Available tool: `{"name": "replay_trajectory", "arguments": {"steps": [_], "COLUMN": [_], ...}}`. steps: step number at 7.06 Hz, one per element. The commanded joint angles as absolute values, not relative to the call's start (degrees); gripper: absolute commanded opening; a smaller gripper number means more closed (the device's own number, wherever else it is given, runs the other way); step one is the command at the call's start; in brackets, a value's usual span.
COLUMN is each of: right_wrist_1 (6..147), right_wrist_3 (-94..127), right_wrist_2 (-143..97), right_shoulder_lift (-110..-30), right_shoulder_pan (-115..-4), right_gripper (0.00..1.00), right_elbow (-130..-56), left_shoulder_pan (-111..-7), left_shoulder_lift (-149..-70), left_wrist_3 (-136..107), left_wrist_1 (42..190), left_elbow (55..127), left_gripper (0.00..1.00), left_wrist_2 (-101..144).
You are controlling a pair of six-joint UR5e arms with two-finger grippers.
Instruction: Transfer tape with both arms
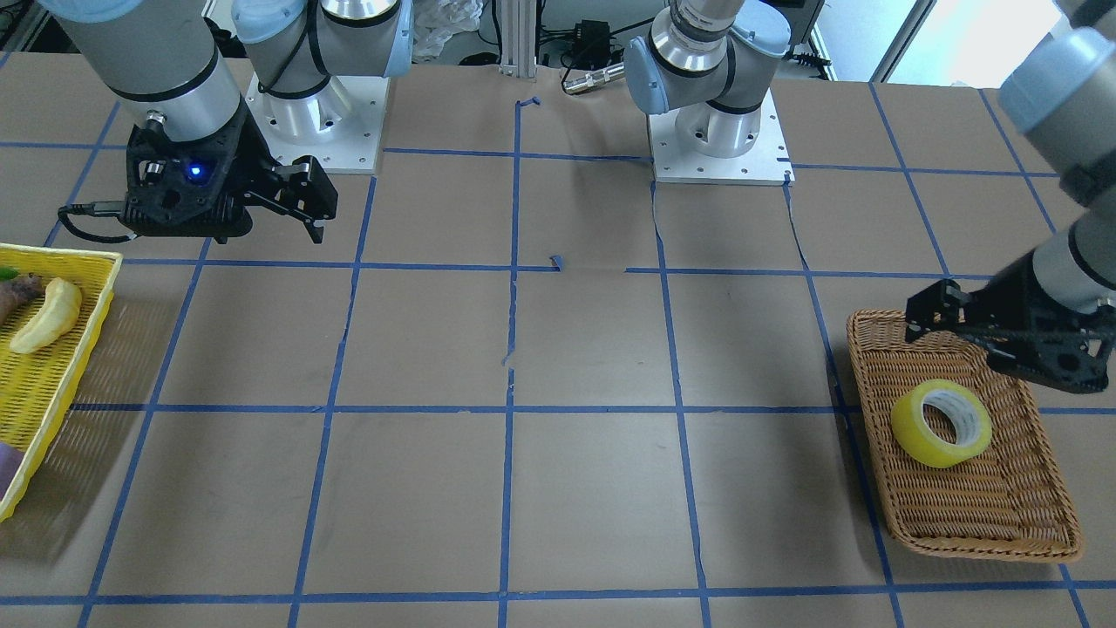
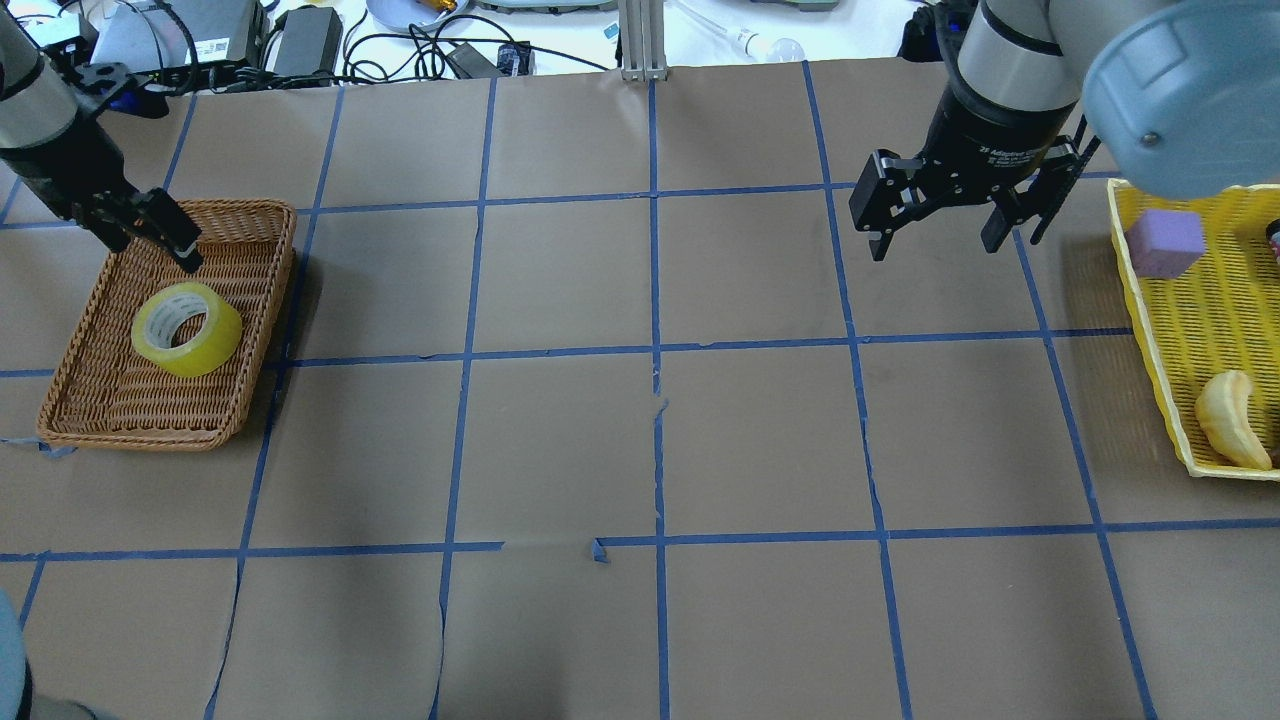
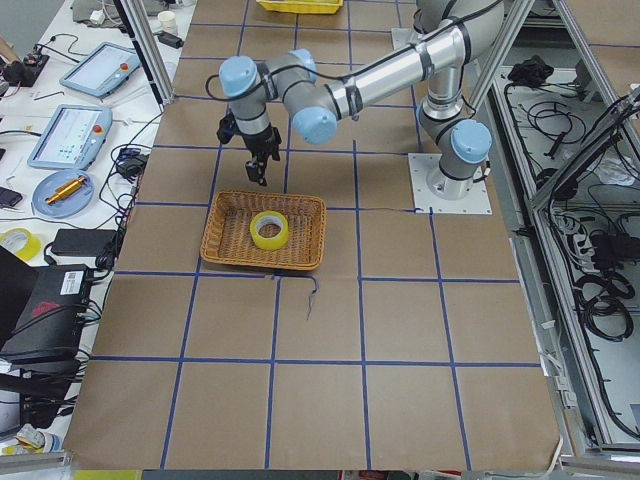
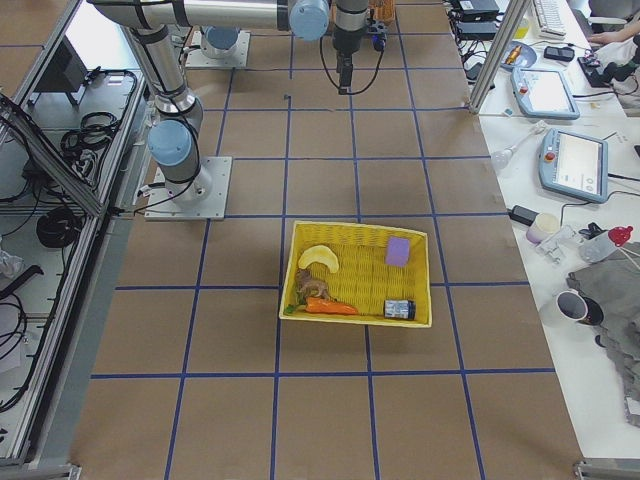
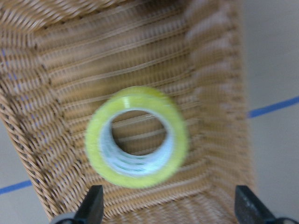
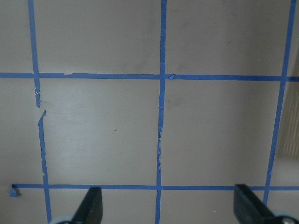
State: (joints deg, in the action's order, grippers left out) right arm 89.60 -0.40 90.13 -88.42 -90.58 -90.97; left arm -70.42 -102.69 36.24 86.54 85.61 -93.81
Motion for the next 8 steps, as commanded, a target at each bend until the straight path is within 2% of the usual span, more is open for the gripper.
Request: {"name": "replay_trajectory", "arguments": {"steps": [1, 4, 8], "right_wrist_1": [89.6, 89.6, 89.2], "right_wrist_3": [0.4, 0.4, 0.4], "right_wrist_2": [90.2, 90.2, 90.3], "right_shoulder_lift": [-88.4, -88.4, -88.8], "right_shoulder_pan": [-90.5, -90.5, -90.5], "right_gripper": [1.0, 1.0, 1.0], "right_elbow": [-91.0, -91.0, -91.0], "left_shoulder_pan": [-81.2, -96.0, -97.4], "left_shoulder_lift": [-95.3, -91.8, -90.5], "left_wrist_3": [17.7, -5.6, -6.4], "left_wrist_1": [93.4, 94.1, 94.3], "left_elbow": [84.9, 85.4, 86.1], "left_gripper": [1.0, 1.0, 1.0], "left_wrist_2": [-91.9, -92.7, -90.7]}}
